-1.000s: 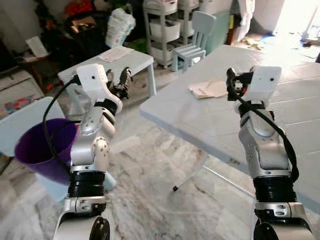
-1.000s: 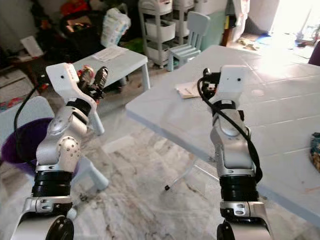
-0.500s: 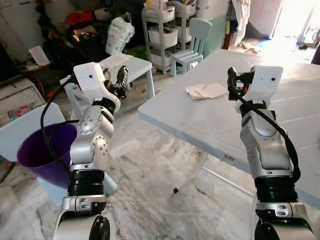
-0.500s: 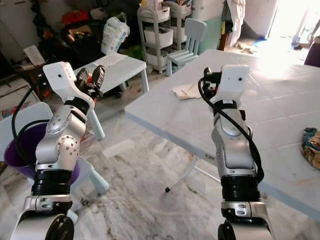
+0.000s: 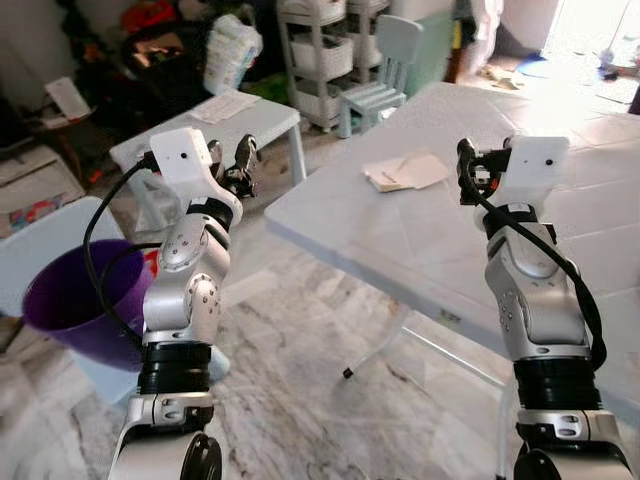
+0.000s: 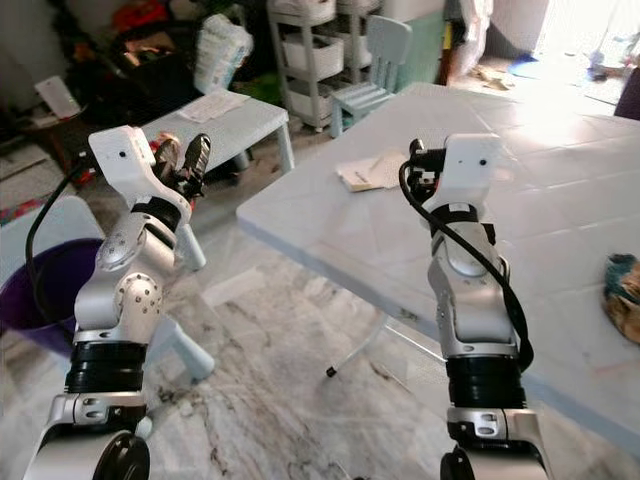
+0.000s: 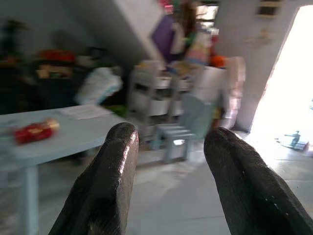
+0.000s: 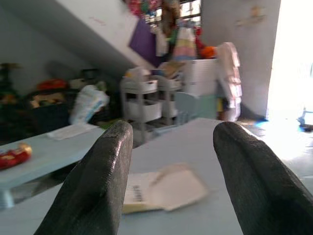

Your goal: Picking trash to rubbish bin

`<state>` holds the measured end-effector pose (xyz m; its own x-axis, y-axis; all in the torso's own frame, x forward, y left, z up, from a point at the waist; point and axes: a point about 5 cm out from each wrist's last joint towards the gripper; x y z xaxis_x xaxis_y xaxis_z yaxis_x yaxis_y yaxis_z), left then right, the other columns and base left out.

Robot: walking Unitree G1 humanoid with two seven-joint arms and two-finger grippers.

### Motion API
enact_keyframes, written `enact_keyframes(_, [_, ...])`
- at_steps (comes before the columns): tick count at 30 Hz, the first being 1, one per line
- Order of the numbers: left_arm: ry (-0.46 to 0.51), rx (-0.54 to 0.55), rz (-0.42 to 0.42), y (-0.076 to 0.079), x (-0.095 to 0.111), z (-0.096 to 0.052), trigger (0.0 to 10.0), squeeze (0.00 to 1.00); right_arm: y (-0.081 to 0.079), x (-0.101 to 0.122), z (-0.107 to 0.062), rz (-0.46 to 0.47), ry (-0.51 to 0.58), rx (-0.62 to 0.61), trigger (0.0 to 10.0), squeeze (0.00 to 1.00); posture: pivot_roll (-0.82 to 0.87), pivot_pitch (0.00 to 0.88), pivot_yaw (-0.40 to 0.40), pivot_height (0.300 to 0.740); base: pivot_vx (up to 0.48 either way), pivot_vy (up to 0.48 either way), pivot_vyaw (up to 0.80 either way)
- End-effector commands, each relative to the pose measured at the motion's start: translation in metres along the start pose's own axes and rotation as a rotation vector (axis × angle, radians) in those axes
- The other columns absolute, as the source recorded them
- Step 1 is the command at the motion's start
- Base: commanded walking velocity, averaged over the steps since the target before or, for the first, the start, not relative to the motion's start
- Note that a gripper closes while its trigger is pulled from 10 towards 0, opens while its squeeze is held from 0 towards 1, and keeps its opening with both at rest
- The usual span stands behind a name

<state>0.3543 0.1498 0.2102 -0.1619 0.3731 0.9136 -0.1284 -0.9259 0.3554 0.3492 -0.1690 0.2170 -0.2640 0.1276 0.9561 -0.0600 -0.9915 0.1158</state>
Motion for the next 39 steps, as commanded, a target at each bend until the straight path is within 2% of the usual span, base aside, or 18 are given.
enact_keyframes(1, [0.010,0.022,0.020,-0.0073,0.0037,-0.0034,10.0,0.00,-0.0062,0.0053,0.0015,-0.003,0.015,0.026,10.0,0.00,-0.08,0.000,0.036,0.740,0.000,0.000,0.60])
enact_keyframes(24, [0.032,0.049,0.029,-0.0142,0.0090,-0.0026,10.0,0.00,-0.0100,0.0080,0.0022,-0.014,0.026,0.052,10.0,0.00,-0.09,0.000,0.032,0.740,0.000,0.000,0.03])
enact_keyframes(39, [0.029,0.041,0.035,-0.0133,0.0082,-0.0028,10.0,0.00,-0.0141,0.0096,0.0005,-0.035,0.039,0.083,10.0,0.00,-0.09,0.000,0.030,0.740,0.308,0.319,0.00])
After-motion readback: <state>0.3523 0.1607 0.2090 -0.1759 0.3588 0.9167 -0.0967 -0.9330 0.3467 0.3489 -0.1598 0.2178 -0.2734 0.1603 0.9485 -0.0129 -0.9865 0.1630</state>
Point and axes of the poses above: a point about 5 cm out from each wrist's last joint towards the gripper, its own z axis pointing out of the wrist towards the gripper, its own x axis along the axis of the wrist's last joint, y = z × x, and after that the axes turned 5 degrees about -z, right-handed
